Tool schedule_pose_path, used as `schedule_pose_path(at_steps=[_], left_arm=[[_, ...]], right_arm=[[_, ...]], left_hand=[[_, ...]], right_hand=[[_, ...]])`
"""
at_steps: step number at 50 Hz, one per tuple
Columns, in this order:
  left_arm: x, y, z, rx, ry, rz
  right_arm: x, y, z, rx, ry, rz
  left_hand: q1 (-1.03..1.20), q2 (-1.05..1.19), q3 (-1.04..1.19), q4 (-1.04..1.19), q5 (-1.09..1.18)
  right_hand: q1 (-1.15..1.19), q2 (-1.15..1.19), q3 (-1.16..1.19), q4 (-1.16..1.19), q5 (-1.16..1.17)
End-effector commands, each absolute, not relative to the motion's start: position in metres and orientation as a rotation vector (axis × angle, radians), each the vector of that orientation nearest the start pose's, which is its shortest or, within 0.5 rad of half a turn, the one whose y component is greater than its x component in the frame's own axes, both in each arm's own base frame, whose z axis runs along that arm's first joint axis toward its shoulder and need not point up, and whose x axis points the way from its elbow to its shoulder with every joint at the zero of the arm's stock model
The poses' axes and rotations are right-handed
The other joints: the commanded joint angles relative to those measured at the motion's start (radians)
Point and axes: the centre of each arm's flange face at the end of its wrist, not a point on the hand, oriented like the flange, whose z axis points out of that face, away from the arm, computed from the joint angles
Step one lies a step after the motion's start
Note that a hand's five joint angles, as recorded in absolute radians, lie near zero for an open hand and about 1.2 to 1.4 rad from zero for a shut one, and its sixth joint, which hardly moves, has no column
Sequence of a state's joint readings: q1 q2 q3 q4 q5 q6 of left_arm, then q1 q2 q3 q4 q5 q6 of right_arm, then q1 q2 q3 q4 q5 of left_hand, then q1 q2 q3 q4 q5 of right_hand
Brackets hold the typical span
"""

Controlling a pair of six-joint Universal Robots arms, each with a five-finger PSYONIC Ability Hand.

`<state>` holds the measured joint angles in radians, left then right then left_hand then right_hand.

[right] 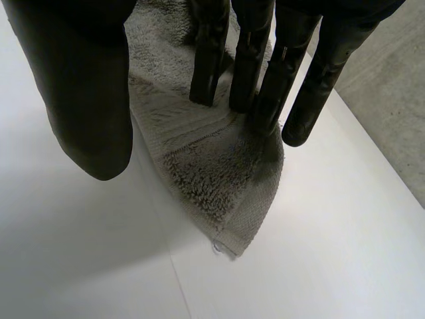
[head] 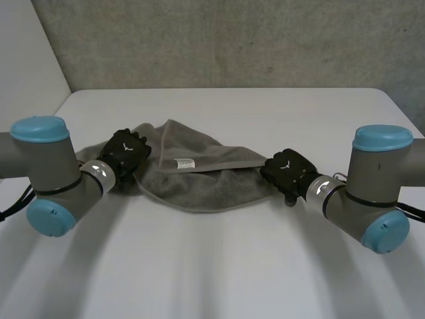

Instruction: Fold the towel.

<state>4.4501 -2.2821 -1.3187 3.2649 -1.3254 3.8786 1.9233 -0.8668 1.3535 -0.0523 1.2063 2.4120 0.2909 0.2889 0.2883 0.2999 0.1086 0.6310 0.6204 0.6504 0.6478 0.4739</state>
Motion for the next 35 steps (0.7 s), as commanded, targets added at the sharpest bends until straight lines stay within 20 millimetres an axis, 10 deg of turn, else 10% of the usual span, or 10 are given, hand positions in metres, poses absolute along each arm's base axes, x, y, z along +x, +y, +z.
schedule_pose_path(at_steps=[1, 14, 35], left_arm=[[-0.254, -0.353, 0.132, 1.380, 2.076, -1.785], [-0.254, -0.356, 0.133, 1.359, 2.051, -1.818], [-0.253, -0.357, 0.122, 1.361, 2.071, -1.803]], right_arm=[[0.290, -0.309, 0.116, -1.557, 2.010, -1.677], [0.291, -0.317, 0.112, -1.504, 2.040, -1.719], [0.297, -0.321, 0.124, -1.332, 2.052, -1.743]], left_hand=[[-0.004, -0.002, -0.001, -0.013, 0.004], [-0.001, 0.001, 0.001, -0.010, 0.007], [0.002, 0.004, 0.004, -0.007, 0.010]], right_hand=[[0.024, 0.034, 0.004, 0.007, 0.006], [0.038, 0.049, 0.019, 0.021, 0.021], [0.765, 0.776, 0.746, 0.748, 0.748]])
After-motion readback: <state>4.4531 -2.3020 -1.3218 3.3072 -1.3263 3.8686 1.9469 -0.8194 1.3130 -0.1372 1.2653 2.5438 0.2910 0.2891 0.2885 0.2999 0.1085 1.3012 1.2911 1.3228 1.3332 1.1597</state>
